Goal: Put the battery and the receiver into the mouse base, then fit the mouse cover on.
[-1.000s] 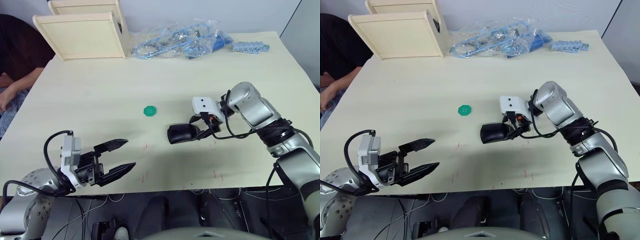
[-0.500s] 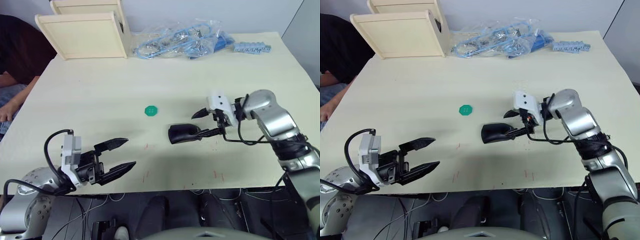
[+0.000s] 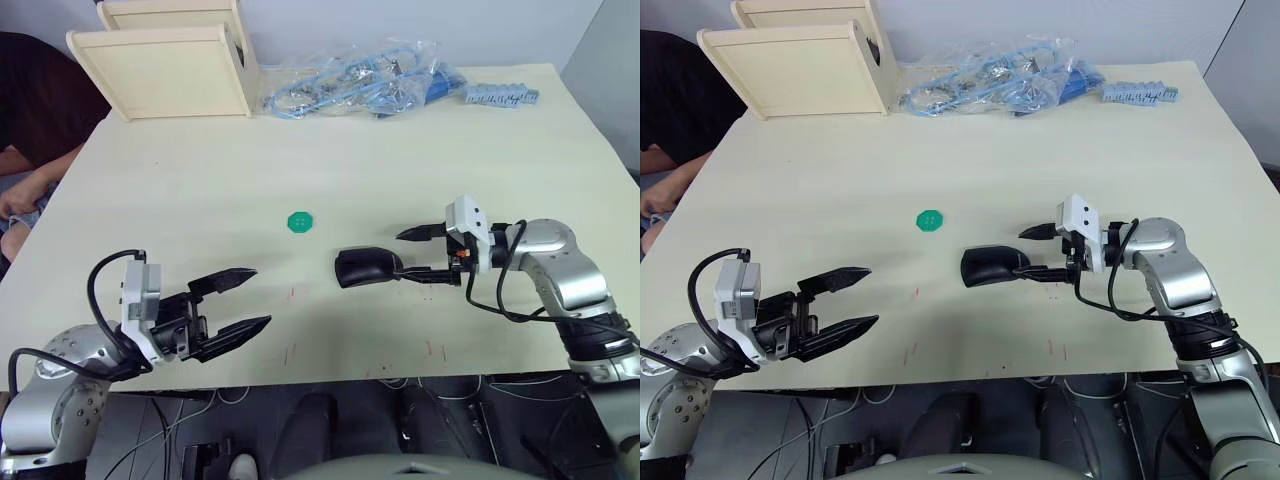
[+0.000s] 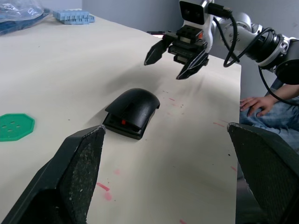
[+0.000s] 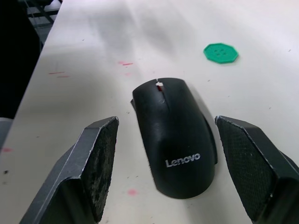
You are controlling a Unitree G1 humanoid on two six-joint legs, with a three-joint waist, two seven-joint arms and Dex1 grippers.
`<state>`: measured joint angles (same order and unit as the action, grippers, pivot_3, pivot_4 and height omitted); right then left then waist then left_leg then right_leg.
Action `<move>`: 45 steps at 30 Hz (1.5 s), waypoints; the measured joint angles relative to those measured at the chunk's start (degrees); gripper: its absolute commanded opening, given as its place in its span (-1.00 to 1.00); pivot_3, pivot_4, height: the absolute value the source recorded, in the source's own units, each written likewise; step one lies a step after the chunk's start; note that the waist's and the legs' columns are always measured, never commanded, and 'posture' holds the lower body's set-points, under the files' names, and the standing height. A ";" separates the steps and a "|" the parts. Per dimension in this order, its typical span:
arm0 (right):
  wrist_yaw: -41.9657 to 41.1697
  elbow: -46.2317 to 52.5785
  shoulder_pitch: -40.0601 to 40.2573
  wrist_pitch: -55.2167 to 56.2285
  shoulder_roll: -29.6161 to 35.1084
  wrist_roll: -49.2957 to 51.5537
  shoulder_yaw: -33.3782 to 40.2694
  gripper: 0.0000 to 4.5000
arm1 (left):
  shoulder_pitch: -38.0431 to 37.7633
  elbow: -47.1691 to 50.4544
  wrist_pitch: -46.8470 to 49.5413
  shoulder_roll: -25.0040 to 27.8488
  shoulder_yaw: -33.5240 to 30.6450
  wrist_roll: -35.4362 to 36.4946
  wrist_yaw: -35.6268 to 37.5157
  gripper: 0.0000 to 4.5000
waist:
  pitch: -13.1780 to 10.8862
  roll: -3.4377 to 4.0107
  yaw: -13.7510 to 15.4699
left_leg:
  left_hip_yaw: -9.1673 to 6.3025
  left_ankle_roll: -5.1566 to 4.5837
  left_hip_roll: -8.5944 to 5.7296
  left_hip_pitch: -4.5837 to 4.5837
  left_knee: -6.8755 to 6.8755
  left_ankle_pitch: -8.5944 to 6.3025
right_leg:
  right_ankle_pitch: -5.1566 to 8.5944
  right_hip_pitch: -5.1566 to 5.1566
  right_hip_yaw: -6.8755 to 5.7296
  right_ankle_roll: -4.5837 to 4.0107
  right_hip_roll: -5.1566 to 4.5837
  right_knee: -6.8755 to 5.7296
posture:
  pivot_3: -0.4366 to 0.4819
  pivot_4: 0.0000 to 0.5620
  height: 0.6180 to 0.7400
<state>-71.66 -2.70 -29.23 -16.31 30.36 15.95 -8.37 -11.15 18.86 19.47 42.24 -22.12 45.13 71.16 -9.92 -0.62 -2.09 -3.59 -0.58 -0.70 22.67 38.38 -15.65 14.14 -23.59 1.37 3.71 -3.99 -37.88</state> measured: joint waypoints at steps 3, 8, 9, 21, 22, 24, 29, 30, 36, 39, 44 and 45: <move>0.22 -4.17 0.85 2.65 -1.72 -0.28 -1.08 0.54 | 0.79 -0.47 0.21 0.31 0.22 -0.08 0.36 1.00 | -0.01 0.01 0.00 | 0.02 0.00 0.00 0.00 0.00 0.00 | 0.00 -0.01 0.03 0.00 -0.01 0.00 | -0.05 -0.47 1.00; -0.27 -9.56 0.13 6.58 -2.66 -0.94 -1.99 0.54 | 1.53 -0.67 0.31 0.84 0.25 -0.12 0.84 1.00 | -0.01 0.01 -0.03 | 0.02 0.00 0.00 0.00 0.00 0.00 | 0.00 -0.01 0.02 0.00 0.00 0.00 | -0.05 -0.47 1.00; -0.40 -10.33 -0.18 7.01 -2.78 -1.12 -2.06 0.54 | 1.55 -0.68 0.33 0.86 0.25 -0.12 0.95 1.00 | -0.01 0.01 -0.06 | 0.02 0.01 0.00 0.00 0.00 0.00 | 0.00 -0.01 0.02 0.00 0.00 0.00 | -0.05 -0.47 1.00; -1.34 -14.27 -2.65 9.21 -4.25 -2.35 -2.44 0.97 | 0.81 -0.67 0.95 0.92 0.21 -0.13 1.10 1.00 | -0.01 0.01 -0.05 | 0.01 0.01 0.00 0.00 0.00 0.00 | 0.00 -0.01 0.02 0.00 0.00 0.00 | -0.05 -0.47 1.00; -1.34 -14.28 -2.65 9.23 -4.25 -2.36 -2.44 0.97 | 0.80 -0.67 0.95 0.92 0.21 -0.12 1.10 1.00 | -0.01 0.01 -0.05 | 0.01 0.01 0.00 0.00 0.00 0.00 | 0.00 -0.01 0.02 0.00 0.00 0.00 | -0.05 -0.47 1.00; -1.34 -14.68 -2.65 9.65 -4.30 -2.54 -2.44 0.97 | 0.73 -0.65 0.99 0.93 0.20 -0.12 1.07 1.00 | -0.01 0.01 -0.05 | 0.01 0.01 0.00 0.00 0.00 0.00 | 0.00 -0.01 0.02 0.00 0.00 -0.01 | -0.05 -0.47 1.00; -1.38 -16.44 -2.66 10.84 -4.74 -3.32 -2.46 0.97 | 0.65 -0.48 1.02 0.92 0.18 -0.12 0.97 1.00 | -0.01 0.01 -0.06 | 0.01 0.01 0.00 0.00 0.00 0.00 | 0.00 -0.01 0.02 0.00 0.00 -0.01 | -0.05 -0.47 1.00; -1.42 -16.53 -2.67 11.20 -4.78 -3.52 -2.47 0.97 | 0.63 -0.46 1.03 0.93 0.18 -0.12 0.95 1.00 | -0.01 0.01 -0.05 | 0.01 0.01 0.00 0.00 0.00 0.00 | 0.00 -0.01 0.02 0.00 0.00 -0.01 | -0.05 -0.47 1.00; -1.36 -18.03 -3.33 13.48 -5.23 -5.03 -2.94 0.97 | 0.63 -0.43 1.03 0.93 0.18 -0.13 0.84 1.00 | -0.01 0.01 -0.07 | 0.01 0.01 -0.01 0.00 0.00 0.01 | 0.00 -0.01 0.02 0.00 0.00 -0.01 | -0.05 -0.47 1.00; -1.41 -18.42 -3.33 13.94 -5.58 -5.17 -2.99 0.58 | 0.62 -0.43 1.03 0.93 0.18 -0.13 0.84 1.00 | -0.01 0.01 -0.07 | 0.02 0.01 -0.01 0.00 0.00 0.01 | 0.00 -0.01 0.02 0.00 0.00 -0.01 | -0.05 -0.47 1.00; -1.43 -18.57 -3.36 14.19 -5.64 -5.33 -2.99 0.40 | 0.64 -0.43 1.03 0.93 0.18 -0.14 0.84 1.00 | -0.01 0.01 -0.08 | 0.01 0.01 -0.01 0.00 0.00 0.01 | 0.00 -0.01 0.02 0.00 0.00 -0.01 | -0.05 -0.47 1.00; -1.43 -18.57 -3.36 14.25 -5.66 -5.39 -2.99 0.40 | 0.64 -0.43 1.03 0.93 0.18 -0.14 0.84 1.00 | -0.01 0.01 -0.08 | 0.01 0.01 -0.01 0.00 0.00 0.01 | 0.00 -0.01 0.02 0.00 0.00 -0.01 | -0.05 -0.47 1.00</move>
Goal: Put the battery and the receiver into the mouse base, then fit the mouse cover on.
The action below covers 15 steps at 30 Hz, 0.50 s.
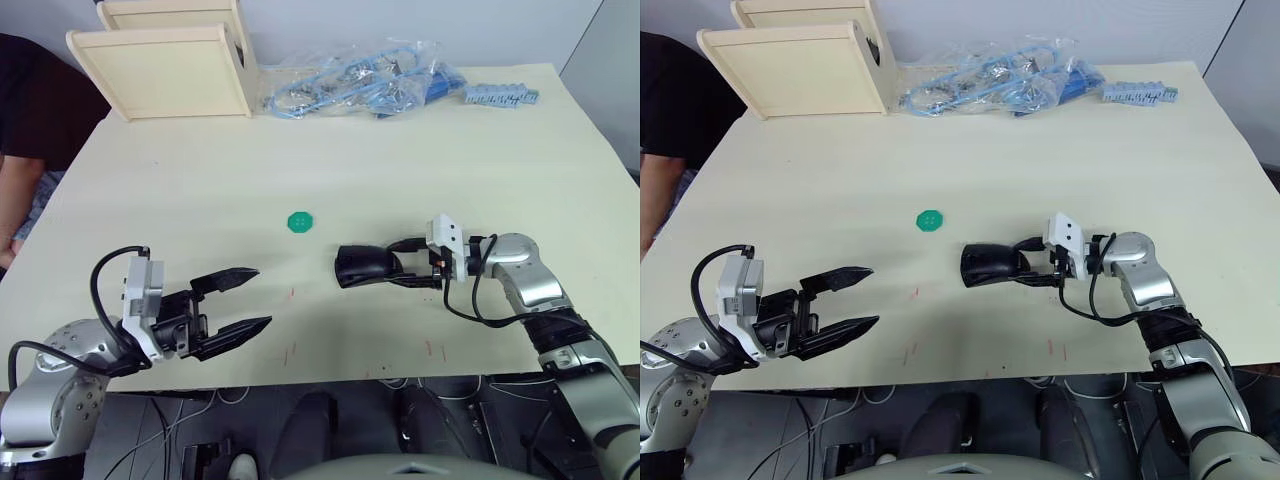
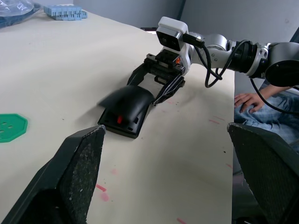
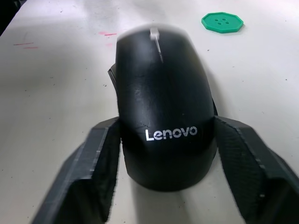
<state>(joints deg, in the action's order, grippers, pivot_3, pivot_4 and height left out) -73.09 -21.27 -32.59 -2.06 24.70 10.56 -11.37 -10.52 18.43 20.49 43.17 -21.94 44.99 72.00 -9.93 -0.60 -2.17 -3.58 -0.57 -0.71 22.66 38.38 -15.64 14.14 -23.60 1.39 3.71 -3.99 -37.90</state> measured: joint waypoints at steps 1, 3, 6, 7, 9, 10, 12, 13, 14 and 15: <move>0.00 0.00 0.00 0.05 -0.01 -0.05 0.00 0.40 | 0.00 0.00 0.00 0.00 0.00 0.00 0.00 1.00 | 0.00 0.00 0.00 | 0.00 0.00 0.00 0.00 0.00 0.00 | 0.00 0.00 0.00 0.00 0.00 0.00 | -0.05 -0.47 1.00; 0.00 0.00 0.00 0.21 -0.03 -0.10 0.00 0.40 | 0.02 0.00 0.00 0.00 0.00 -0.03 0.00 1.00 | 0.00 0.00 0.00 | 0.00 0.00 0.00 0.00 0.00 0.00 | 0.00 0.00 0.00 0.00 0.00 0.00 | -0.05 -0.47 1.00; 0.00 0.00 0.00 0.36 -0.04 -0.30 0.00 0.40 | 0.08 0.00 0.00 0.00 0.00 -0.07 0.00 1.00 | 0.00 0.00 0.00 | 0.00 0.00 0.00 0.00 0.00 0.00 | 0.00 0.00 0.00 0.00 0.00 0.00 | -0.05 -0.47 1.00; 0.00 0.00 0.00 0.41 -0.04 -0.33 0.00 0.40 | 0.11 0.00 0.00 0.01 0.00 -0.10 0.00 1.00 | 0.00 0.00 0.00 | 0.00 0.00 0.00 0.00 0.00 0.00 | 0.00 0.00 0.00 0.00 0.00 0.00 | -0.05 -0.47 1.00; 0.00 -0.01 0.00 0.62 -0.04 -0.43 0.00 0.40 | 0.16 0.00 0.00 0.01 0.00 -0.22 0.00 1.00 | 0.00 0.00 0.00 | 0.00 0.00 0.00 0.00 0.00 0.00 | 0.00 0.00 0.00 0.00 0.00 0.00 | -0.05 -0.47 1.00; 0.00 -0.01 0.00 0.77 -0.04 -0.51 0.00 0.40 | 0.17 0.00 0.00 0.01 0.00 -0.27 0.00 1.00 | 0.00 0.00 0.00 | 0.00 0.00 0.00 0.00 0.00 0.00 | 0.00 0.00 0.00 0.00 0.00 0.00 | -0.05 -0.47 1.00; 0.00 -0.11 -0.10 1.00 -0.05 -0.85 -0.02 0.40 | 0.18 0.00 0.00 0.01 0.00 -0.43 0.00 1.00 | 0.00 0.00 0.00 | 0.00 0.00 0.00 0.00 0.00 0.00 | 0.00 0.00 0.00 0.00 0.00 0.00 | -0.05 -0.47 1.00; 0.00 -0.15 -0.16 1.08 -0.05 -1.01 -0.03 0.40 | 0.18 0.00 0.00 0.01 0.00 -0.49 0.00 1.00 | 0.00 0.00 0.00 | 0.00 0.00 0.00 0.00 0.00 0.00 | 0.00 0.00 0.00 0.00 0.00 0.00 | -0.05 -0.47 1.00; 0.00 -0.16 -0.17 1.11 -0.06 -1.08 -0.04 0.40 | 0.19 0.00 0.00 0.01 0.00 -0.50 0.00 1.00 | 0.00 0.00 0.00 | 0.00 0.00 0.00 0.00 0.00 0.00 | 0.00 0.00 0.00 0.00 0.00 0.00 | -0.05 -0.47 1.00; 0.00 -0.19 -0.17 1.14 -0.11 -1.14 -0.04 0.40 | 0.18 0.00 0.00 0.01 0.00 -0.52 0.00 1.00 | 0.00 0.00 0.00 | 0.00 0.00 0.00 0.00 0.00 0.00 | 0.00 0.00 0.00 0.00 0.00 0.00 | -0.05 -0.47 1.00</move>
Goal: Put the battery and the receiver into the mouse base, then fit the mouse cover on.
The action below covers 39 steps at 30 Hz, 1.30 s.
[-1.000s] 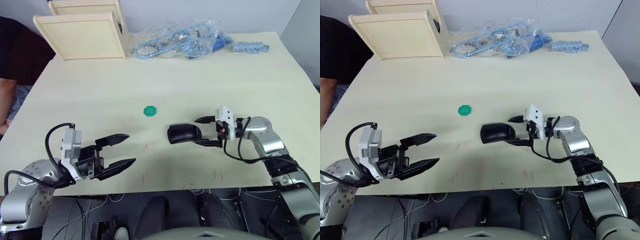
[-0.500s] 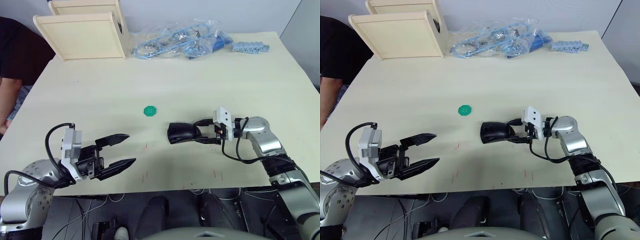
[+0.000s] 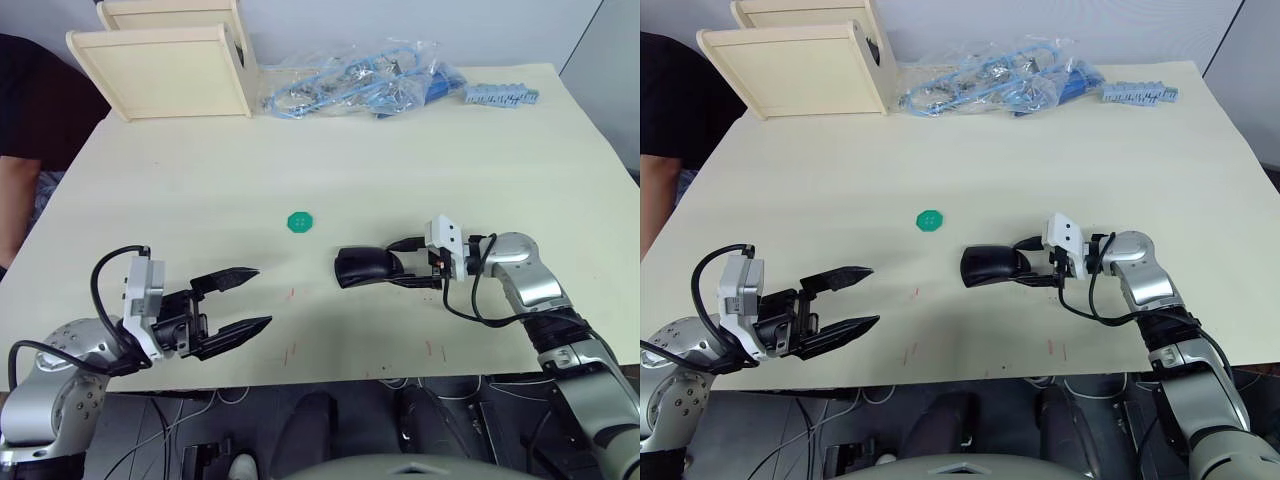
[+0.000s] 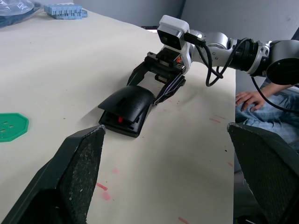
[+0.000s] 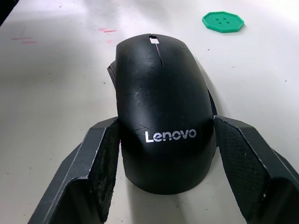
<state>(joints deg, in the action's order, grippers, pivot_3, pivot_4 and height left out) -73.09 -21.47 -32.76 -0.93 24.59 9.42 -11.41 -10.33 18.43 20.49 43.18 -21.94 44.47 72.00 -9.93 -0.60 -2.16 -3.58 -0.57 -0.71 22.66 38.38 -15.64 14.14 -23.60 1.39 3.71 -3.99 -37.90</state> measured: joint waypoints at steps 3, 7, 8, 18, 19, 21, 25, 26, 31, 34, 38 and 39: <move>-0.05 -0.07 0.00 0.00 -0.06 -0.05 -0.02 0.40 | 0.00 0.00 0.00 0.00 0.00 -0.01 0.01 1.00 | 0.00 0.00 0.00 | 0.00 0.00 0.00 0.00 0.00 0.00 | 0.00 0.00 0.00 0.00 0.00 0.00 | -0.05 -0.47 1.00; -0.11 -0.11 -0.04 0.00 -0.06 -0.10 -0.04 0.40 | -0.01 0.00 0.00 0.00 0.00 -0.02 0.01 1.00 | 0.00 0.00 0.00 | 0.00 0.00 0.00 0.00 0.00 0.00 | 0.00 0.00 0.00 0.00 0.00 0.00 | -0.05 -0.47 1.00; -0.17 -0.21 -0.15 0.00 -0.06 -0.12 -0.06 0.40 | -0.02 0.00 0.00 0.01 0.00 -0.02 0.01 1.00 | 0.00 0.00 -0.01 | 0.00 0.00 0.00 0.00 0.00 0.00 | 0.00 0.00 0.00 0.00 0.00 0.00 | -0.05 -0.47 1.00; -0.70 -0.93 -0.96 -0.43 -0.05 -0.11 -0.18 0.40 | -0.14 0.00 0.00 0.01 -0.02 -0.02 0.02 1.00 | 0.00 0.00 -0.02 | 0.00 0.00 0.00 -0.01 0.00 0.00 | 0.00 0.00 0.00 0.00 0.00 -0.01 | -0.05 -0.47 1.00; -0.84 -0.78 -1.06 -0.75 -0.04 -0.02 -0.17 0.40 | -0.15 0.00 0.00 0.01 -0.02 -0.02 0.01 1.00 | 0.00 0.00 -0.02 | 0.00 0.00 0.00 -0.01 0.00 0.00 | 0.00 0.00 0.00 0.00 0.00 -0.01 | -0.05 -0.47 1.00; -1.22 -0.23 -1.43 -1.34 0.06 0.06 -0.17 0.40 | -0.17 0.00 0.00 0.01 -0.03 -0.02 0.01 1.00 | 0.00 0.00 -0.03 | 0.00 0.00 0.00 -0.01 0.00 0.00 | 0.00 0.00 0.00 0.00 0.00 -0.01 | -0.05 -0.47 1.00; -1.67 1.59 -2.41 -2.36 0.12 0.16 -0.16 0.40 | -0.26 0.00 0.00 0.01 -0.03 -0.02 0.01 1.00 | 0.00 0.00 -0.02 | -0.01 0.00 0.00 -0.01 0.00 0.00 | 0.00 0.00 0.00 0.00 0.00 0.00 | -0.05 -0.47 1.00; -1.68 1.85 -2.50 -2.58 0.13 0.16 -0.16 0.40 | -0.26 0.00 0.00 0.01 -0.03 -0.02 0.00 1.00 | 0.00 0.00 -0.01 | -0.01 0.00 0.00 0.00 0.00 0.00 | 0.00 0.00 0.00 0.00 0.00 0.00 | -0.05 -0.47 1.00; -2.28 5.17 -2.78 -4.13 1.31 -0.09 -1.12 0.40 | -0.39 0.00 -0.01 0.01 -0.03 -0.02 -0.01 1.00 | -0.01 0.01 0.00 | 0.00 0.00 0.00 0.00 0.00 0.00 | 0.00 0.00 0.00 0.00 0.00 0.00 | -0.05 -0.47 1.00; -2.22 7.14 -4.51 -4.94 2.37 -1.25 -2.10 0.40 | -0.47 0.00 -0.01 0.01 -0.03 -0.03 -0.02 1.00 | -0.01 0.01 -0.08 | -0.01 0.00 0.00 -0.01 0.00 0.00 | 0.00 -0.01 0.00 0.00 0.00 -0.01 | -0.05 -0.47 1.00; -2.18 9.89 -6.70 -7.76 3.83 -3.11 -4.51 0.40 | -0.64 0.00 -0.01 0.01 -0.04 -0.04 -0.08 1.00 | -0.01 0.02 -0.06 | -0.01 0.00 0.00 0.00 0.00 0.00 | 0.00 -0.01 0.00 0.00 0.00 0.00 | -0.05 -0.47 1.00; -1.85 11.45 -7.75 -9.76 4.71 -4.74 -6.07 0.40 | -0.71 0.00 -0.01 0.01 -0.05 -0.05 -0.15 1.00 | -0.02 0.03 -0.06 | 0.00 0.00 0.00 0.00 0.00 0.00 | 0.00 -0.03 0.01 0.00 0.00 0.00 | -0.05 -0.47 1.00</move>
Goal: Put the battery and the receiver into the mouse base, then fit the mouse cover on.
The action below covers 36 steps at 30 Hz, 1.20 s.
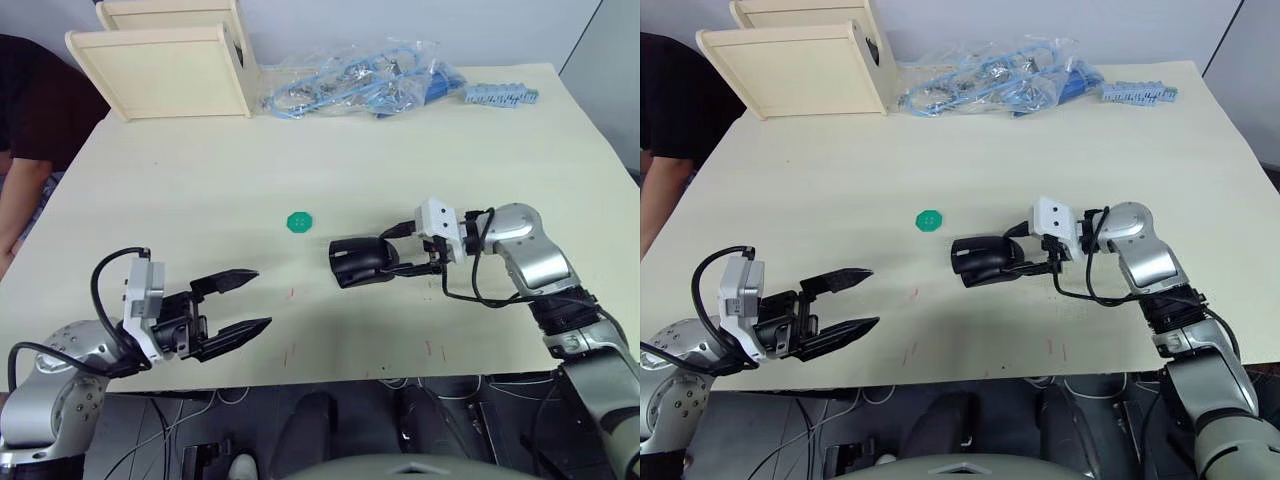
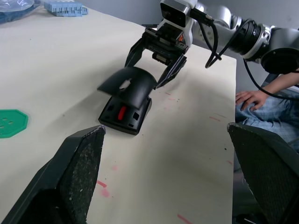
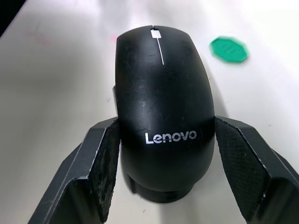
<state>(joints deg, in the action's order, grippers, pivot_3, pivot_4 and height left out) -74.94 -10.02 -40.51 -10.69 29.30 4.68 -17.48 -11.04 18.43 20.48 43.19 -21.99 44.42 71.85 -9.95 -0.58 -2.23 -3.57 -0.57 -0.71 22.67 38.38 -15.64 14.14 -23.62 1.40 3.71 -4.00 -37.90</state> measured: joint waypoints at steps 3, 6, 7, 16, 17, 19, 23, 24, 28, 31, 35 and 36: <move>0.57 4.26 -2.86 -5.98 1.52 -2.14 -2.04 0.40 | -0.24 0.00 -0.01 0.00 -0.01 0.00 -0.23 1.00 | 0.00 0.00 0.04 | -0.03 0.00 0.00 0.00 0.00 0.00 | 0.00 0.00 -0.02 0.00 0.00 -0.01 | -0.05 -0.47 1.00; -0.09 6.91 -4.76 -11.55 2.31 -2.20 -3.05 0.40 | -0.43 0.00 -0.02 0.00 -0.02 0.00 -0.33 1.00 | 0.00 0.00 0.04 | -0.04 0.00 0.01 0.01 0.00 0.00 | 0.00 0.00 -0.02 -0.01 -0.01 0.01 | -0.05 -0.47 1.00; -0.35 7.53 -5.33 -13.10 2.48 -2.18 -3.25 0.40 | -0.43 0.01 -0.03 0.00 -0.03 0.00 -0.34 1.00 | 0.00 0.00 0.05 | -0.04 0.00 0.01 0.02 0.00 0.00 | 0.00 0.00 -0.03 0.00 -0.01 0.01 | -0.05 -0.47 1.00; -2.16 8.75 -6.54 -18.00 4.18 -2.64 -6.54 0.40 | -0.70 0.02 -0.29 -0.01 -0.04 -0.04 -0.39 1.00 | 0.00 -0.01 0.07 | -0.04 0.00 0.01 0.02 0.00 0.00 | 0.00 0.00 -0.04 0.00 -0.02 0.02 | -0.05 -0.47 1.00; -2.16 8.67 -6.56 -17.99 4.21 -2.70 -6.60 0.40 | -0.72 0.02 -0.39 -0.01 -0.04 -0.05 -0.39 1.00 | 0.00 -0.01 0.07 | -0.04 0.00 0.01 0.02 0.00 0.00 | 0.00 0.00 -0.04 0.00 -0.02 0.02 | -0.05 -0.47 1.00; -2.16 7.79 -6.84 -17.88 4.24 -2.88 -6.83 0.40 | -0.84 0.02 -0.62 -0.01 -0.04 -0.08 -0.38 1.00 | 0.00 -0.01 0.05 | -0.04 0.00 0.01 0.02 0.00 0.00 | 0.00 0.00 -0.03 0.00 -0.02 0.02 | -0.05 -0.47 1.00; -2.15 6.28 -7.58 -17.64 4.26 -3.31 -6.88 0.40 | -0.86 0.02 -0.86 -0.01 -0.04 -0.10 -0.38 1.00 | 0.00 -0.01 0.05 | -0.04 0.00 0.01 0.02 0.00 0.00 | 0.00 0.00 -0.04 0.00 -0.02 0.02 | -0.05 -0.47 1.00; -2.14 6.15 -7.65 -17.63 4.26 -3.38 -6.89 0.40 | -0.86 0.02 -0.87 -0.01 -0.04 -0.11 -0.38 1.00 | 0.00 0.00 0.05 | -0.04 0.00 0.01 0.02 0.00 0.00 | 0.00 0.00 -0.03 0.00 -0.02 0.02 | -0.05 -0.47 1.00; -2.21 4.56 -7.97 -16.74 4.21 -4.16 -7.32 0.40 | -0.88 0.02 -0.91 -0.01 -0.04 -0.11 -0.38 1.00 | 0.00 -0.01 0.05 | -0.03 0.00 0.01 0.02 0.00 0.00 | 0.00 0.00 -0.04 0.00 -0.02 0.02 | -0.05 -0.47 1.00; -2.35 4.11 -7.97 -16.13 4.20 -4.44 -7.96 0.40 | -0.94 0.02 -0.92 -0.01 -0.04 -0.12 -0.38 1.00 | 0.00 0.00 0.05 | -0.04 0.00 0.01 0.02 0.00 0.00 | 0.00 0.00 -0.04 -0.01 -0.02 0.02 | -0.05 -0.47 1.00; -2.73 3.56 -8.01 -15.58 4.17 -4.50 -8.57 0.40 | -0.99 0.02 -0.92 -0.01 -0.04 -0.14 -0.38 1.00 | 0.00 0.00 0.05 | -0.04 0.00 0.01 0.02 0.00 0.00 | 0.00 0.00 -0.03 0.00 -0.02 0.02 | -0.05 -0.47 1.00; -2.83 3.23 -8.11 -15.37 4.12 -4.62 -8.72 0.40 | -1.02 0.02 -0.92 -0.01 -0.04 -0.14 -0.38 1.00 | 0.00 0.00 0.05 | -0.04 0.00 0.01 0.02 -0.01 0.00 | 0.00 0.00 -0.04 0.00 -0.02 0.02 | -0.05 -0.47 1.00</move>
<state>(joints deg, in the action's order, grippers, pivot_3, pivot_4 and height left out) -77.78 -6.79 -48.62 -26.06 33.41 0.06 -26.20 -12.06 18.45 19.56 43.18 -22.02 44.28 71.47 -9.95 -0.58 -2.18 -3.61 -0.57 -0.70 22.69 38.38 -15.64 14.14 -23.63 1.37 3.70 -4.01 -37.88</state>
